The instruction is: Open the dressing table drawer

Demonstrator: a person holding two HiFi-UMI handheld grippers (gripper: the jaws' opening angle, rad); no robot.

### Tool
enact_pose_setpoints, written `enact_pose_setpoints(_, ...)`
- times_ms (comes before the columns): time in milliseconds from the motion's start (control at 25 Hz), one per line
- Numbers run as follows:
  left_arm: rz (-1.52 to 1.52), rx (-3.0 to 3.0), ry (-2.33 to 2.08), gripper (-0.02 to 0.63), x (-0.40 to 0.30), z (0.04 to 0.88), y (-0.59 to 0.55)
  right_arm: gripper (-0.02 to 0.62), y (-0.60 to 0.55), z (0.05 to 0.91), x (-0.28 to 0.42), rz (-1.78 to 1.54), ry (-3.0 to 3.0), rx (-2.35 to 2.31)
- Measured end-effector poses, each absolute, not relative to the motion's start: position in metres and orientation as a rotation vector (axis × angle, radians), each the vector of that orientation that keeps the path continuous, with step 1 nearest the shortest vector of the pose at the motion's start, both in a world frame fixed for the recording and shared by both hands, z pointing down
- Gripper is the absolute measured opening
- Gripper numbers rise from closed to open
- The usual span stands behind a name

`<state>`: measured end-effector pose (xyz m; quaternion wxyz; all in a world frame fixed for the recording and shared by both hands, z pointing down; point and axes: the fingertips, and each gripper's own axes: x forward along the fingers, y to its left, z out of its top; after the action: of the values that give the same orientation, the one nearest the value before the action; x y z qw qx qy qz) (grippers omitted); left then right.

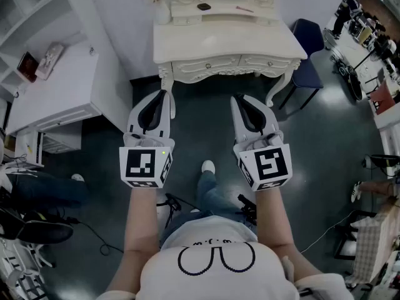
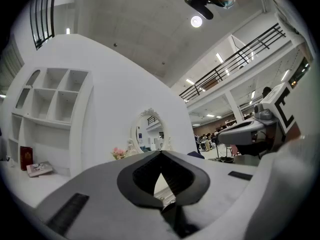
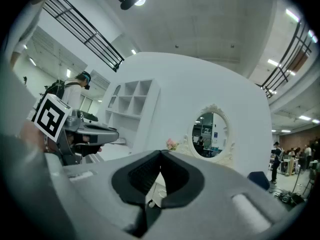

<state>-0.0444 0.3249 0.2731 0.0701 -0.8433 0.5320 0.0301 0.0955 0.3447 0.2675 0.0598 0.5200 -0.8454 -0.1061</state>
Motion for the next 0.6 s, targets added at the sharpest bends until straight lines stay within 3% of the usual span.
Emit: enact_pose_setpoints(600, 0.048, -2.535, 1.649, -0.002, -0.041, 0.282, 0.241, -0.003, 0.254, 0.278, 0.107, -0.267, -2.574, 1.583)
